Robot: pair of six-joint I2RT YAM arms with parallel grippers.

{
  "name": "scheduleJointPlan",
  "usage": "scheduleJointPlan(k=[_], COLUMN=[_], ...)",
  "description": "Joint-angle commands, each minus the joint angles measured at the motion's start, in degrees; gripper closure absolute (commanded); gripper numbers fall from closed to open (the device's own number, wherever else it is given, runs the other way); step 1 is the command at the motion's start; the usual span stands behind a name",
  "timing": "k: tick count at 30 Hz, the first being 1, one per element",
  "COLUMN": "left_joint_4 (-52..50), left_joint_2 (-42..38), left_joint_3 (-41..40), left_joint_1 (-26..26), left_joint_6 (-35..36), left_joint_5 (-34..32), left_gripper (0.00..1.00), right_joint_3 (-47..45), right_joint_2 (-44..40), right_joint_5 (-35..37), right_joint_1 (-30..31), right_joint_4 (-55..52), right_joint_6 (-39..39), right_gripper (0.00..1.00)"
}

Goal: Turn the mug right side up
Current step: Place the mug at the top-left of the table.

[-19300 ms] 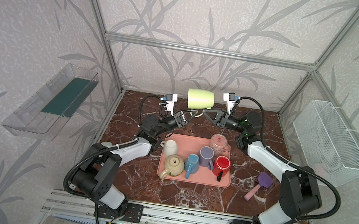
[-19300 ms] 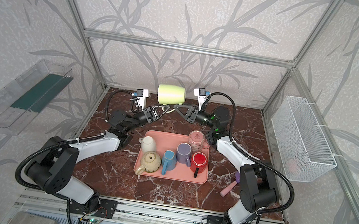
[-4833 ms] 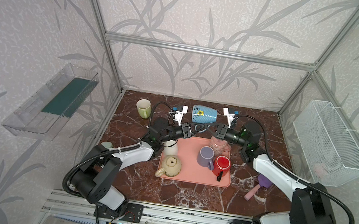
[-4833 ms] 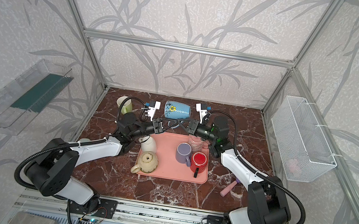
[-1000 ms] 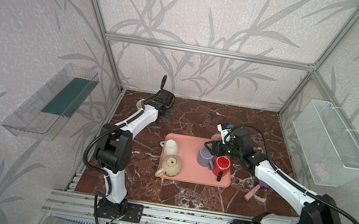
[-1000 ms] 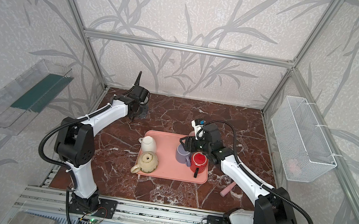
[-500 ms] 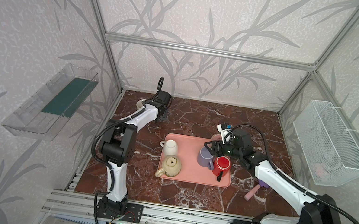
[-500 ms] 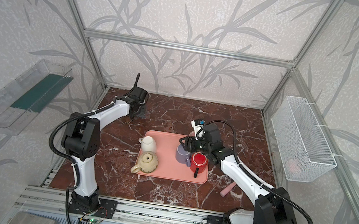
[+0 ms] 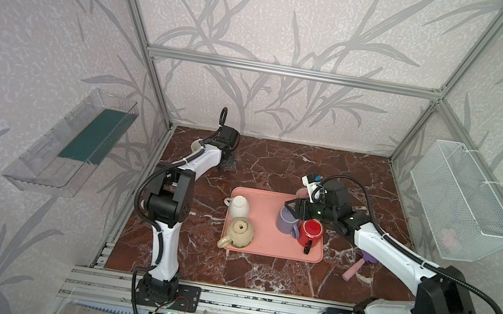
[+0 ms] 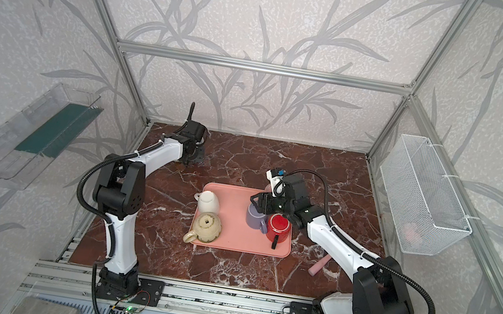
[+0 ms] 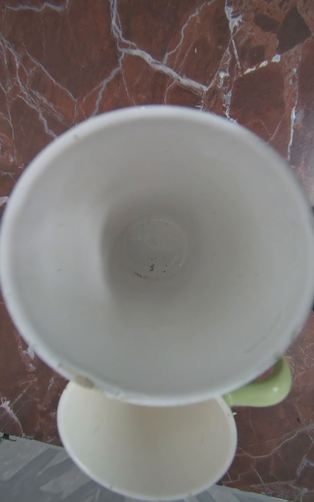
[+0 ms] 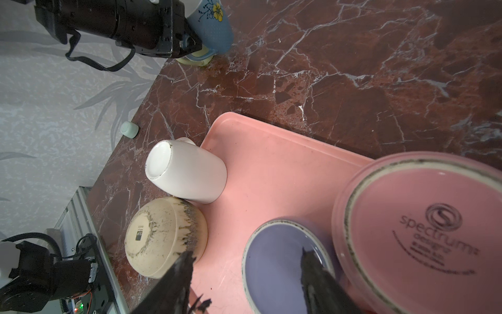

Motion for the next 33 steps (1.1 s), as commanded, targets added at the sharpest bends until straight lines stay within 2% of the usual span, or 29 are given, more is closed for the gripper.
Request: scheduleJointPlan(k=[1,23,29,33], left_joint_4=[2.3,0.08,-0.1,-0.86], left_joint_2=[0.71,1.29,0.54,0.19], left_joint_3=[2.8,1.36,0.33,0.19], left_joint_1=[0.37,0.46,0.45,0.45], left_joint_6=[-0.71,-1.41,-1.75,-2.14], left_joint_5=[-0.44,-0.68,-0.33,-0.07], left_gripper=[1.0,1.0,0.88,0.73], right_joint_3=[2.02,3.23,3.26,3.16], right_joint_2=[0.78,1.45,0.7,-0.07], right_joint_5=[-0.81,-1.25,-1.11,-0.73], right_joint_1=[-0.01,-0.45,-0.33,-0.23], right_joint_4=[0.04,-1.74,-2.62,-3.24], right_joint_6=[0.01,-0.3,-0.48,-0.56], right_gripper=[0.37,0.37,0.37,0.37])
